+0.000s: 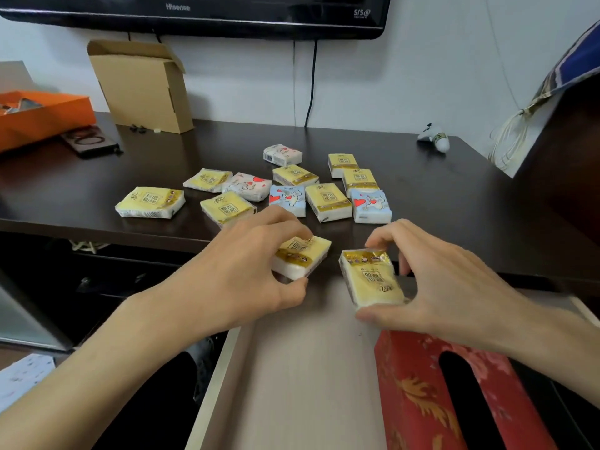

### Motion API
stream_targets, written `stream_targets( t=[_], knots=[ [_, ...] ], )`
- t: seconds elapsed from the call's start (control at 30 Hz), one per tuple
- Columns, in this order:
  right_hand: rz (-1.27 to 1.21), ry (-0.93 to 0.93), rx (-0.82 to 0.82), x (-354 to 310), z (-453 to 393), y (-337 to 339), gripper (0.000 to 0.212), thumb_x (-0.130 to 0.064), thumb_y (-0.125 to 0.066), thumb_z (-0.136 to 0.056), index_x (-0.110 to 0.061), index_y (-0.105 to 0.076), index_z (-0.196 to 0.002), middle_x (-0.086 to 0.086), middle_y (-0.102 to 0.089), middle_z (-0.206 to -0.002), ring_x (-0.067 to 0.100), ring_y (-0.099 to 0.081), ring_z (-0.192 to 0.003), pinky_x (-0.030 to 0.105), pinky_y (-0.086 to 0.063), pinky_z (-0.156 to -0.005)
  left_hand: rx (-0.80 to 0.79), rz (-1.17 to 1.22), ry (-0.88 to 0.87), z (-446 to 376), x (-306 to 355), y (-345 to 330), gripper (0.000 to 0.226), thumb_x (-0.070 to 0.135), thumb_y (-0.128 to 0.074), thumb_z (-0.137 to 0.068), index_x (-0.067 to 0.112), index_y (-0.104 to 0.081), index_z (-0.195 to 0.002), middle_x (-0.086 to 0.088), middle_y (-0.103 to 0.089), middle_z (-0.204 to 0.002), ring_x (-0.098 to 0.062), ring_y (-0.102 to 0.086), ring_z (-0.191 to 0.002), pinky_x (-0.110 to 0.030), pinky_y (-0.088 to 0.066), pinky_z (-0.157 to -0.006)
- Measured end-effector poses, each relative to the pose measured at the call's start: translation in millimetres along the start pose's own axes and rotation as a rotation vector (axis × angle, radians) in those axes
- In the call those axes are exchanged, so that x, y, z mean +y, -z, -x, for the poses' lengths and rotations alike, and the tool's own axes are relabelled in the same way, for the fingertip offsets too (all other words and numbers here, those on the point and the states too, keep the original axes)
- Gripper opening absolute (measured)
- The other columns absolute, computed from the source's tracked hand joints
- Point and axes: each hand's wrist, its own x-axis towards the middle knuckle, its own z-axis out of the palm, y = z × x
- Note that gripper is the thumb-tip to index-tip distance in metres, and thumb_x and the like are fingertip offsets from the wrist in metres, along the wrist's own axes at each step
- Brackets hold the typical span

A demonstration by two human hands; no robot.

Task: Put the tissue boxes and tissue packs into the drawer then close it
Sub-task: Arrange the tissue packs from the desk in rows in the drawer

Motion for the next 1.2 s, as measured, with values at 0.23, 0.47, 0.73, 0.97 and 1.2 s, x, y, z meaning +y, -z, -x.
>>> stream_targets(
  t=[0.23, 0.47, 0.73, 0.97, 1.2],
  knots=[
    [-0.003, 0.014, -0.134, -4, 46, 2, 0.079, -0.077, -0.067, -0.062, -0.060, -0.029, -0.129, -0.050, -0.034, -0.115, -0.024, -0.044, -0.105, 0.012, -0.039, -0.062, -0.084, 0.095, 0.004, 40, 13, -7, 0.055, 0.055, -0.060, -0.067, 0.044, -0.057, -0.120, 0.031, -0.046, -0.121, 0.008, -0.052, -0.107, -0.005, -0.039, -0.080],
    [-0.154, -0.017, -0.337, 10, 49, -4, 0.080, -0.030, -0.062, -0.069, -0.059, -0.026, -0.135, -0.049, -0.035, -0.120, -0.018, -0.043, -0.113, 0.013, -0.044, -0.077, -0.280, 0.096, 0.025, 29, 15, -28, 0.070, 0.039, -0.071, -0.066, 0.035, -0.052, -0.134, 0.030, -0.042, -0.125, -0.003, -0.054, -0.111, -0.024, -0.048, -0.093],
    [-0.160, 0.186, -0.278, -1, 8, -34, 0.041, -0.013, -0.058, -0.073, -0.040, -0.070, -0.101, -0.018, -0.061, -0.102, 0.006, -0.053, -0.103, 0.021, -0.045, -0.083, -0.445, -0.079, 0.088, 33, -3, -52, 0.072, 0.060, -0.072, -0.064, 0.024, -0.059, -0.125, 0.008, -0.060, -0.113, -0.014, -0.060, -0.106, -0.030, -0.050, -0.089],
    [-0.055, 0.241, -0.435, 3, 9, -42, 0.069, 0.002, -0.053, -0.074, -0.037, -0.066, -0.128, -0.017, -0.050, -0.132, 0.008, -0.040, -0.124, 0.034, -0.042, -0.103, -0.487, -0.245, -0.076, 29, 12, -60, 0.067, 0.069, -0.070, -0.062, 0.027, -0.059, -0.113, 0.008, -0.053, -0.095, -0.017, -0.056, -0.096, -0.028, -0.035, -0.065],
    [0.193, 0.022, -0.342, -12, 14, -36, 0.060, -0.058, -0.038, -0.080, -0.041, -0.049, -0.137, -0.016, -0.058, -0.130, 0.011, -0.052, -0.123, 0.036, -0.042, -0.095, -0.468, -0.355, -0.194, 29, -10, -49, 0.087, 0.076, -0.066, -0.055, 0.027, -0.056, -0.126, 0.007, -0.056, -0.124, -0.015, -0.047, -0.116, -0.029, -0.036, -0.101]
  ],
)
